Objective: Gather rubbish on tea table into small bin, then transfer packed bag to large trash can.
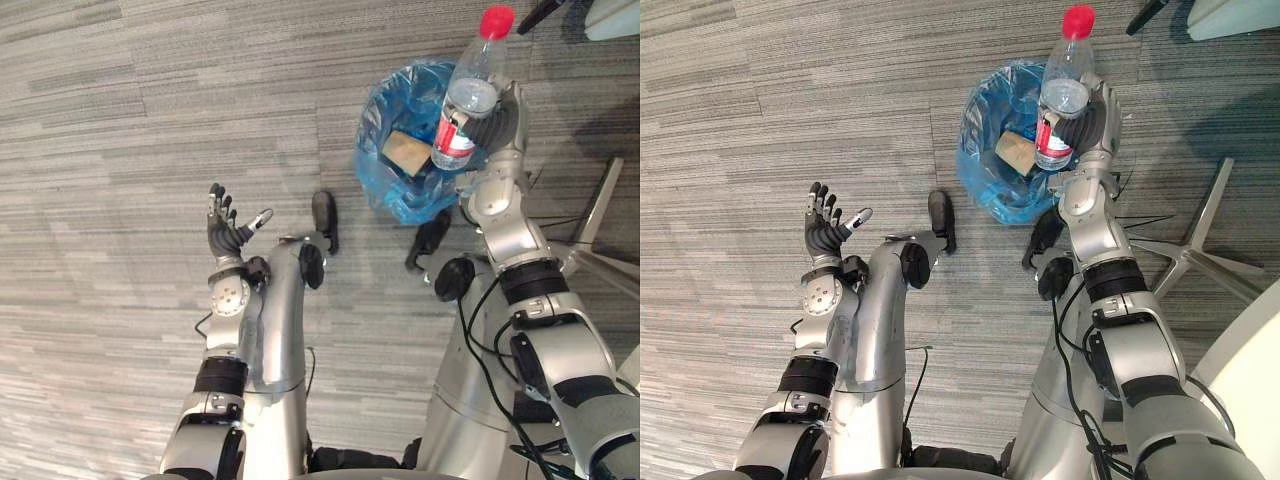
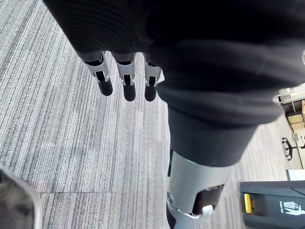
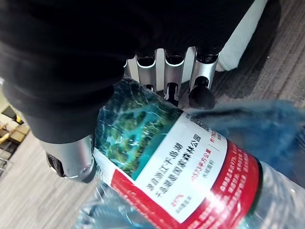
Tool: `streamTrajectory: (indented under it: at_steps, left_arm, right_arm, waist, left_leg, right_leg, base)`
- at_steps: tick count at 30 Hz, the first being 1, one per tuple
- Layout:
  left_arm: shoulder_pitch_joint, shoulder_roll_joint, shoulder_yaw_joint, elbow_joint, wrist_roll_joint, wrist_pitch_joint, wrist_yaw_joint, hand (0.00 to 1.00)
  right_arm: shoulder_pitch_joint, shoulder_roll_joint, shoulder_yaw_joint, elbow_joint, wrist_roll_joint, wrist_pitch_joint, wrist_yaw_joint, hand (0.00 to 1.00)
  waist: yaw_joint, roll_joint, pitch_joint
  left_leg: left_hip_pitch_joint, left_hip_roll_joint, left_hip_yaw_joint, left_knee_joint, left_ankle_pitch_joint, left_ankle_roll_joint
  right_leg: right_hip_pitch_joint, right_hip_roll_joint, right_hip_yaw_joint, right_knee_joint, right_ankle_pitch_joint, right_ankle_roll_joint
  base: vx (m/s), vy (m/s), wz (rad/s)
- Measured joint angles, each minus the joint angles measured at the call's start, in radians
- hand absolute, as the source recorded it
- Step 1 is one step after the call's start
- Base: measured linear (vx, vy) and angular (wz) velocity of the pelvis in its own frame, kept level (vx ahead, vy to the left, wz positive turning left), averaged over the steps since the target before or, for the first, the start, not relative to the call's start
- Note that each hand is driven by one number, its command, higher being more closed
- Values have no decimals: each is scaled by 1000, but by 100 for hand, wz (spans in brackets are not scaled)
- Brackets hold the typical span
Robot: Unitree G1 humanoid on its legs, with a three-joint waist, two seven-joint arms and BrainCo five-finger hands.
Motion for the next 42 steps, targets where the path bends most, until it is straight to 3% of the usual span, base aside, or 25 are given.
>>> streamTrajectory:
  at_steps: [7,9,14,21,30,31,36,42]
  left_arm:
    - [1,6,8,1,2,17,-3,0]
    - [4,20,8,5,13,19,-5,0]
    - [5,25,9,19,57,17,-7,0]
    - [6,20,5,30,83,17,-21,0]
    - [-32,19,-6,36,88,8,-22,0]
    - [-45,19,-6,39,88,11,-22,0]
    - [-111,19,-13,63,60,12,-24,0]
    - [-136,17,-24,90,52,15,-26,0]
  right_arm:
    - [150,64,-2,-280,-60,-6,-27,0]
    - [206,94,-1,-343,-104,-10,-27,0]
    - [293,130,5,-407,-170,-33,-22,0]
    - [326,167,91,-368,-215,-40,56,0]
    - [160,212,130,4,-288,-24,128,0]
    - [126,213,143,68,-288,-21,134,100]
    - [48,219,158,223,-289,12,177,100]
    - [27,187,158,215,-273,12,170,100]
  waist:
    - [-8,-7,-1]
    - [-22,-23,-1]
    - [-24,-45,-3]
    - [-27,-49,-3]
    - [-24,-58,-1]
    - [-23,-58,-1]
    - [-22,-59,-1]
    - [-23,-58,-1]
  left_leg:
    - [3,7,-7,4,3,-6]
    - [15,9,-8,3,3,-6]
    - [49,26,-6,-19,-1,-1]
    - [80,32,1,-71,9,-16]
    - [50,20,-11,-80,10,-16]
    - [40,12,-11,-86,11,-18]
    - [2,0,-18,-83,18,-27]
    - [0,4,-29,-75,19,-24]
  right_leg:
    - [11,4,-11,-1,-2,-4]
    - [22,7,-11,-5,-2,-4]
    - [59,30,-12,-40,-5,-9]
    - [91,40,-19,-94,7,3]
    - [72,29,-35,-95,4,4]
    - [59,22,-34,-92,2,3]
    - [15,10,-36,-64,-9,-9]
    - [15,17,-36,-53,-13,-8]
  base:
    - [-4,5,0]
    - [-10,16,-3]
    - [-27,22,-11]
    - [-2,8,1]
    - [10,27,6]
    - [-15,27,15]
    - [-16,22,11]
    - [-8,10,1]
